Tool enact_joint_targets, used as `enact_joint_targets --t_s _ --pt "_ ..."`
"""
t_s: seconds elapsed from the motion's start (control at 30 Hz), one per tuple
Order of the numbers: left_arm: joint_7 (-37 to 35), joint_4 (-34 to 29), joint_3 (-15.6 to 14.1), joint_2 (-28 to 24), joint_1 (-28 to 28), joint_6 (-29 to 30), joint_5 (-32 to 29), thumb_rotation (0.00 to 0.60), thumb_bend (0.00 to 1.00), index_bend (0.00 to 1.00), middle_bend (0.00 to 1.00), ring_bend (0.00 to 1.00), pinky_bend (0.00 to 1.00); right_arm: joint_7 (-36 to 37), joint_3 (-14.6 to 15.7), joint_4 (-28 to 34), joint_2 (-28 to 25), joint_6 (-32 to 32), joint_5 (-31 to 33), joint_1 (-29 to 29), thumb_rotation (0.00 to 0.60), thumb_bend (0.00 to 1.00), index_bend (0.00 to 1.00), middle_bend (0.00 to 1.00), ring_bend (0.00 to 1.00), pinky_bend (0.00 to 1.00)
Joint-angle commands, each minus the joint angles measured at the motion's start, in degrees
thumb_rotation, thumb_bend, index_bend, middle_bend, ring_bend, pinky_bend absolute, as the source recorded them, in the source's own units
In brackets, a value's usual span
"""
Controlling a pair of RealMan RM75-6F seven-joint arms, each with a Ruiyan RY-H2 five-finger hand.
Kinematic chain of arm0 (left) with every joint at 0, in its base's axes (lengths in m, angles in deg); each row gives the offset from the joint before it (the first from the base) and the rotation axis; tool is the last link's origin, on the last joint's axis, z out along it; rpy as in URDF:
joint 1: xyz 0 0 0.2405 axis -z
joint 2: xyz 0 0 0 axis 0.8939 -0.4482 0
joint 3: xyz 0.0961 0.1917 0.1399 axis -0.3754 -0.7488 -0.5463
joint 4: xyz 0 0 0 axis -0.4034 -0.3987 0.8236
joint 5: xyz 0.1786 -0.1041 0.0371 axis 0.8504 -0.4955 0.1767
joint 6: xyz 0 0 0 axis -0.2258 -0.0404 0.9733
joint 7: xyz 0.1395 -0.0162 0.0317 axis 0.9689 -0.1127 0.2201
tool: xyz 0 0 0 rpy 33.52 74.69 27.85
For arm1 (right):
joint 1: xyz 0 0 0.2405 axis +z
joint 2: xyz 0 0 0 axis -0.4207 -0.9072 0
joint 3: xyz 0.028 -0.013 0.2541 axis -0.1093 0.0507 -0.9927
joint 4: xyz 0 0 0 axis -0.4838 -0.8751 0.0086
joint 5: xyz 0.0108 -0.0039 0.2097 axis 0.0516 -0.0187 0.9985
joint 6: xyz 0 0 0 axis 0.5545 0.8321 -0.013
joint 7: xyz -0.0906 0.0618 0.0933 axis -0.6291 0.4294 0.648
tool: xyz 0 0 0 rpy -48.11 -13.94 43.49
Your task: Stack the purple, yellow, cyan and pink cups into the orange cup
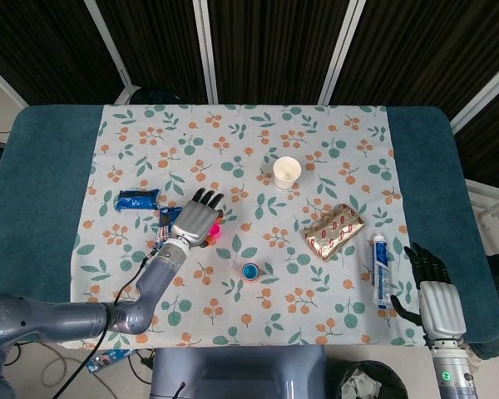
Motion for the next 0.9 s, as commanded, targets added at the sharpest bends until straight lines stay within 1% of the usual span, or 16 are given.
enact_joint_targets --t_s 0.03,0.2,0.33,0.47,0.7,0.9 --pt "-0.28 -0.14 0.04 -0.07 -0.09 -0.1 0.42 0.6 0.33 0.48 0.07 0.0 0.0 -0.02 -0.01 0.05 0.0 0.05 0.01 -0.03 0.6 0.36 0.01 0.0 0.0 0.1" --pt "-0.97 -1.33 0.78 -0.7 -0.18 0.56 1.44 0.6 0.33 0.48 0.08 0.0 0.0 0.05 -0.14 0.06 -0.05 0.18 0.13 -0.09 0.6 0.36 0.01 0.0 0.0 0.1" --pt "-2.45 -5.62 2.45 -2.39 -0.41 2.47 4.25 0.6 0.34 0.48 0.09 0.0 0.0 0.02 -0.21 -0.03 0.0 0.04 0.34 -0.05 0.6 0.36 0.02 0.0 0.0 0.1" --pt "-1.77 -12.16 3.42 -5.07 -0.3 4.25 5.98 0.6 0.34 0.48 0.09 0.0 0.0 -0.26 -0.17 -0.04 0.13 0.19 0.1 -0.05 0.6 0.36 0.02 0.0 0.0 0.1" --pt "-1.59 -20.38 3.81 -7.46 0.05 4.54 7.38 0.6 0.34 0.48 0.1 0.0 0.0 -0.56 -0.18 -0.08 0.28 0.32 0.1 -0.11 0.6 0.36 0.02 0.0 0.0 0.1" --pt "-1.44 -23.59 3.72 -8.11 0.59 4.52 7.58 0.6 0.34 0.48 0.1 0.0 0.0 -0.54 -0.32 -0.12 0.37 0.56 0.07 -0.16 0.6 0.36 0.02 0.0 0.0 0.1"
